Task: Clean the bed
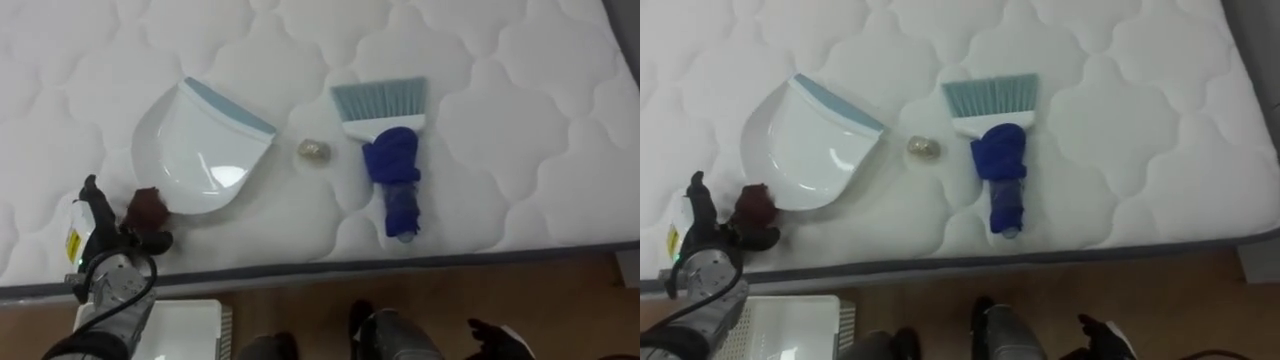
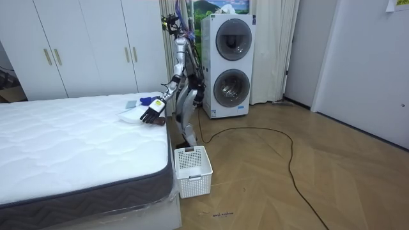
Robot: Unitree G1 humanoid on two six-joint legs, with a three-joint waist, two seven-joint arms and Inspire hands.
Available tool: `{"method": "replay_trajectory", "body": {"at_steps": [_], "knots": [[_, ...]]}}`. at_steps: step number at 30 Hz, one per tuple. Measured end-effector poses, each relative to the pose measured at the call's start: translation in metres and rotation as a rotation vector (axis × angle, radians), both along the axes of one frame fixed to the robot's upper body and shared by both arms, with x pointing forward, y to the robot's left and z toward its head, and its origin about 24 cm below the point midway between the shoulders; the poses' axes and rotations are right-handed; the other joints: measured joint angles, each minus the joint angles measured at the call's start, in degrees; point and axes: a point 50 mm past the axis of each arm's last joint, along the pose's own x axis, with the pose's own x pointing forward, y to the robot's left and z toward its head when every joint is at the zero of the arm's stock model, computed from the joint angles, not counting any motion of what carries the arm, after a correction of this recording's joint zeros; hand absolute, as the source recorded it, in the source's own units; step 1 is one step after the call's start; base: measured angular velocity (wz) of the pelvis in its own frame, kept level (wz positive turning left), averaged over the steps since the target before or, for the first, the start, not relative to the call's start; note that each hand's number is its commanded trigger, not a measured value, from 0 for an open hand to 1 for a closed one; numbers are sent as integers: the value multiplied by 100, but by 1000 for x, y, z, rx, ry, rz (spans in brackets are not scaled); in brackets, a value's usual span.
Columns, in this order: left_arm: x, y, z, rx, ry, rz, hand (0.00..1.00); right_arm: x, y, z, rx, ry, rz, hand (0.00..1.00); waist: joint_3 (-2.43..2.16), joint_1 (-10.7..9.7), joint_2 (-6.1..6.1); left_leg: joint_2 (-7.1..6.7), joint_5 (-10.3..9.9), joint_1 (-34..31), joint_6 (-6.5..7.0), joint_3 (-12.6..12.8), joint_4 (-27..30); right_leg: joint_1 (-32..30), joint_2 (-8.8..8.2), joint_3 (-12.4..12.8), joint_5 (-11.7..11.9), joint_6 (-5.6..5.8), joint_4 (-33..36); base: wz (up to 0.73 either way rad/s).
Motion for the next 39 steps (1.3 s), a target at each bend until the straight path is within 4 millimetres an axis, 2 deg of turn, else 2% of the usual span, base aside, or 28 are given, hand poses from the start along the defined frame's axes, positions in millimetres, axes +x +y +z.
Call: {"method": "replay_trajectory", "body": {"at_steps": [3,14,15,16,17,18,19,28,39], "knots": [[2,3,3,4,-7,5,0,1,2,0,10,-8,8,0,0,-27,0,61,-69,-155,6,9,168,-124,47,2,0,-2,48,-8],[20,0,16,-38,-59,2,0,7,9,3,15,-42,31,0,1,-217,1,66,-158,-632,71,85,485,-603,-11,44,-23,26,330,-1],[19,0,16,-39,-53,-3,8,6,9,3,16,-40,31,0,1,-227,1,66,-161,-638,75,86,489,-607,-12,47,-21,29,329,0],[19,0,15,-36,-41,-11,53,5,9,2,17,-39,31,0,1,-227,1,66,-163,-640,78,86,492,-608,-12,48,-21,30,329,0],[19,0,15,-38,-31,-20,59,5,9,2,19,-39,31,0,1,-226,1,64,-163,-644,79,86,493,-614,-12,53,-19,32,328,0],[19,1,15,-35,-27,-24,85,5,9,2,18,-39,31,0,1,-226,1,64,-163,-646,79,88,493,-618,-12,56,-19,33,328,0],[19,2,15,-35,-21,-29,100,5,9,2,19,-39,31,0,2,-227,1,64,-163,-651,80,94,492,-628,-12,62,-18,34,330,0],[22,25,28,27,2,-22,100,6,9,3,0,-38,25,0,30,-229,52,50,-165,-681,83,98,490,-679,-36,73,-26,41,372,0],[25,14,21,-13,107,-101,100,7,8,4,-16,-37,36,0,47,-207,99,46,-194,-686,138,152,520,-703,-108,64,-51,76,428,0]]}}
